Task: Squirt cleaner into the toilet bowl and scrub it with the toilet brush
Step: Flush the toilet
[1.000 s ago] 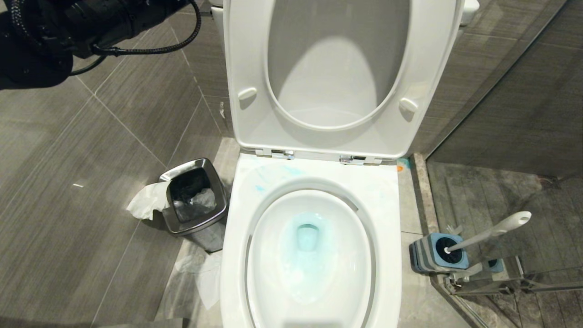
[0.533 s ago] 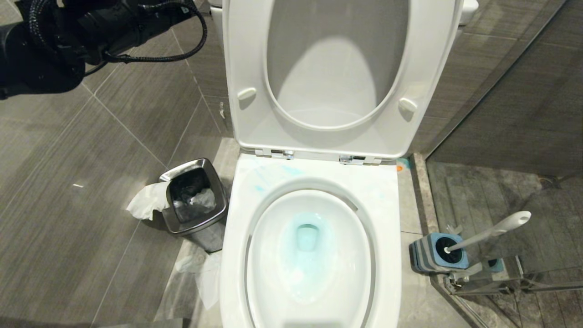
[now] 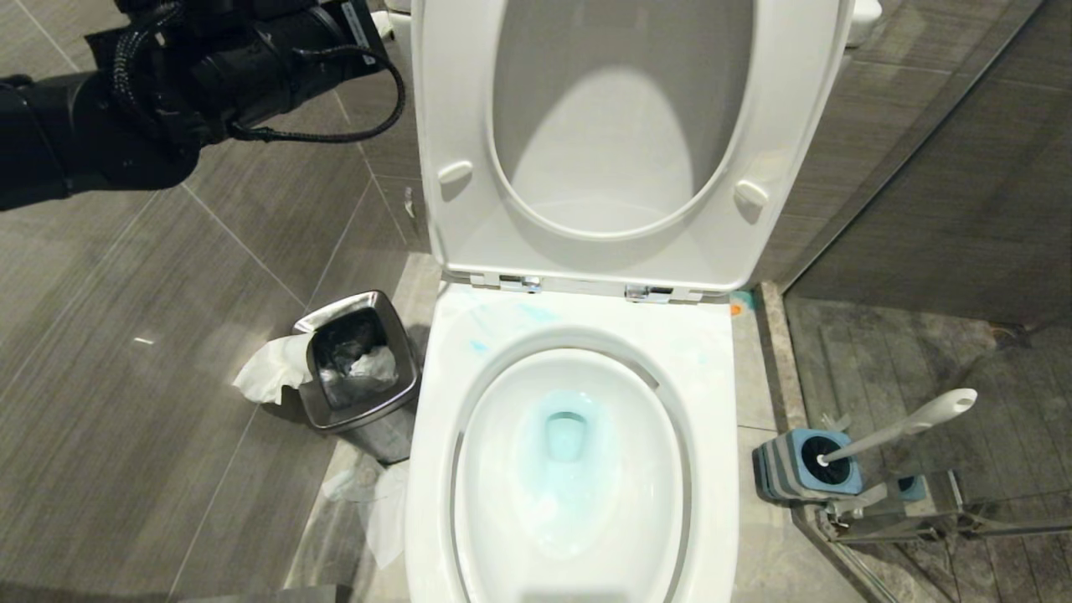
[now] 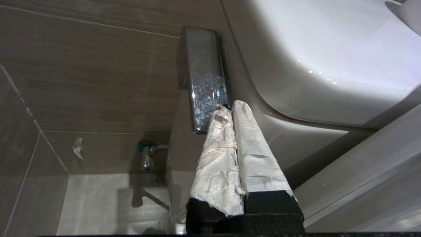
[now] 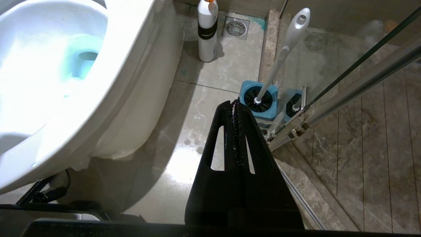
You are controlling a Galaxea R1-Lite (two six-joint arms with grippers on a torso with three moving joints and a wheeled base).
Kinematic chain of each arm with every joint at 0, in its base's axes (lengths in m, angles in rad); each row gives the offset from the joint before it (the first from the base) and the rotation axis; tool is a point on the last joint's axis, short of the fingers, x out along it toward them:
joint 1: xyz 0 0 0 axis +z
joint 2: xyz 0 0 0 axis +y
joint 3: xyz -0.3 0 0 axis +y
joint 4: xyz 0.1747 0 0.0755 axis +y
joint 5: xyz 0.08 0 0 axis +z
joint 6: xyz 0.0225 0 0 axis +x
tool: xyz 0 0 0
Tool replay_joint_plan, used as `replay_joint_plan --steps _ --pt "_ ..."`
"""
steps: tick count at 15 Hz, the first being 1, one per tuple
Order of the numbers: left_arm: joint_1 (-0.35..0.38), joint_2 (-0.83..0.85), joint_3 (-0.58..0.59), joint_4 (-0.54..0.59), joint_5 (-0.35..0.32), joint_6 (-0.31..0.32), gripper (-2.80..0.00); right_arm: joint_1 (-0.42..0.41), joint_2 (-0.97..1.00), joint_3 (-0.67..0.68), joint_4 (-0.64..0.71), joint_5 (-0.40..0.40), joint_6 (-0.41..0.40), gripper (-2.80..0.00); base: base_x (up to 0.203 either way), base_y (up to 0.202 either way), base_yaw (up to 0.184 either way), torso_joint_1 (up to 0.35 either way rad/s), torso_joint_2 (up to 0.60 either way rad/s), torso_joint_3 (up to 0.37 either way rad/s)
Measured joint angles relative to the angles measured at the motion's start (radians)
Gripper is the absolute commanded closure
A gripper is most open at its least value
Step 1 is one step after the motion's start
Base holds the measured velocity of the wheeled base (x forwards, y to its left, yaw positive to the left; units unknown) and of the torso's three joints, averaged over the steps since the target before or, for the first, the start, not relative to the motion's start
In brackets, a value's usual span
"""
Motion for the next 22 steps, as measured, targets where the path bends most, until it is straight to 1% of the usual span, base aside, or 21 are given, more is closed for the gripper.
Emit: replay_joint_plan --steps 10,14,22 --pt "-0.009 0.068 -0.002 -0.008 0.008 0.01 0.0 0.0 0.0 0.0 0.0 0.001 0.0 0.0 0.0 0.0 0.0 0.0 0.0 0.0" --pt "-0.025 0.107 -0.001 -0.102 0.011 0.011 0.0 0.0 0.0 0.0 0.0 0.001 0.0 0.0 0.0 0.0 0.0 0.0 0.0 0.0" --pt "-0.032 0.132 0.0 -0.097 0.008 0.012 0.0 0.0 0.0 0.0 0.0 0.0 0.0 0.0 0.0 0.0 0.0 0.0 0.0 0.0"
